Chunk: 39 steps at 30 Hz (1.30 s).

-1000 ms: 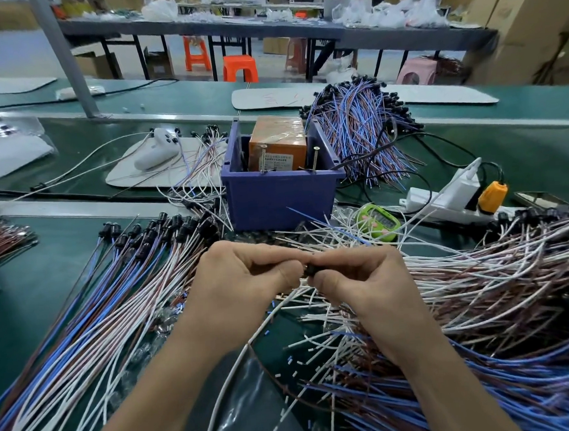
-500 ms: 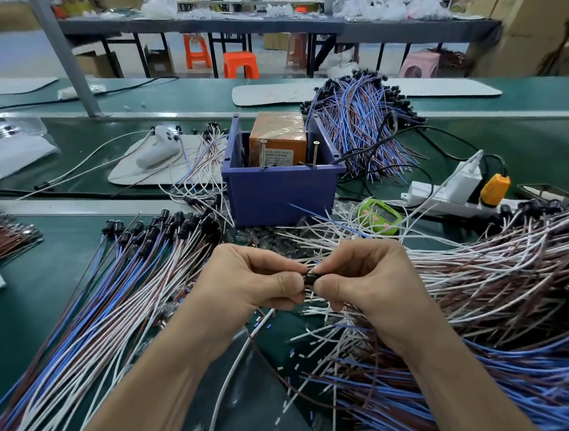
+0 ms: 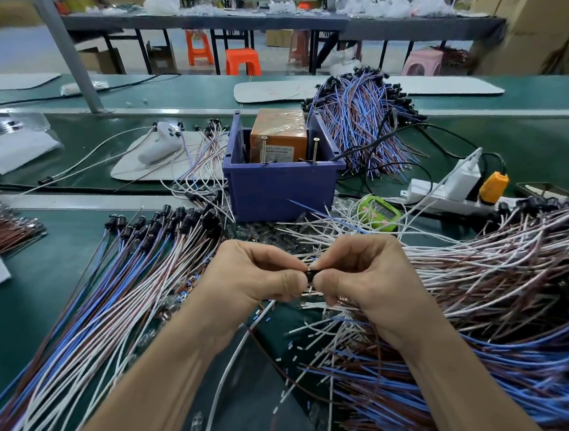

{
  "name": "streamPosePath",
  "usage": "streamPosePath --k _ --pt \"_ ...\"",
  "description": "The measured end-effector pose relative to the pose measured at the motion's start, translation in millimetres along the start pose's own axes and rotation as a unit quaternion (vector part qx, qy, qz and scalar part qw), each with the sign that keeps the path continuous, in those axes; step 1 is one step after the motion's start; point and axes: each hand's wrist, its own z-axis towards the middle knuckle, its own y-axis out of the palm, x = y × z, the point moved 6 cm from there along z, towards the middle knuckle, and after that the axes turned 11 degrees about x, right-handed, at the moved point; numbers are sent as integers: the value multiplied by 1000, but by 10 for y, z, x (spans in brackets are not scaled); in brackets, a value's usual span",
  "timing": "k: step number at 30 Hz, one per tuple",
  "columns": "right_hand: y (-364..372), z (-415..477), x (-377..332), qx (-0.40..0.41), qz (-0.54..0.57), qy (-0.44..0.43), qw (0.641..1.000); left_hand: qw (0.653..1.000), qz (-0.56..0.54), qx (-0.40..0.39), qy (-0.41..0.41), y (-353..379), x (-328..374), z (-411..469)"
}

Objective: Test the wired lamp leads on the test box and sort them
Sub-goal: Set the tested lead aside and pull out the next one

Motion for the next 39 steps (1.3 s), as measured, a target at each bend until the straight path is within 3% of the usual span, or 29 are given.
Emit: streamPosePath --k 3,5,8,11,15,22,26,29,31,34,36,39 --pt "-16 14 -184 77 1 -77 994 996 -15 66 66 4 99 -4" --pt "38 10 -303 120 62 -102 986 994 -29 18 99 138 157 -75" --pt "186 42 -367 143 172 -32 974 988 -29 -86 121 388 180 -194" --pt "231 107 -428 173 278 49 944 982 0 -115 149 431 176 -215" --pt "171 160 -525 199 368 89 904 980 -19 -167 109 509 98 -272" --pt "-255 188 -725 227 407 82 881 995 1 -43 88 215 175 -174" --pt "-556 172 -692 252 322 80 909 986 58 67 140 -77 331 -114" --pt "-770 178 -639 266 193 71 942 949 180 163 201 -313 402 -77" --pt "-928 168 -666 267 103 41 957 939 193 185 217 -461 425 -54" --pt "-1043 153 -712 239 -82 11 968 945 169 189 207 -601 467 -21" --pt "-956 139 -778 212 -223 -17 951 945 189 172 203 -580 472 -6" --pt "-439 103 -803 41 -267 -11 963 943 241 66 219 -336 436 -34"
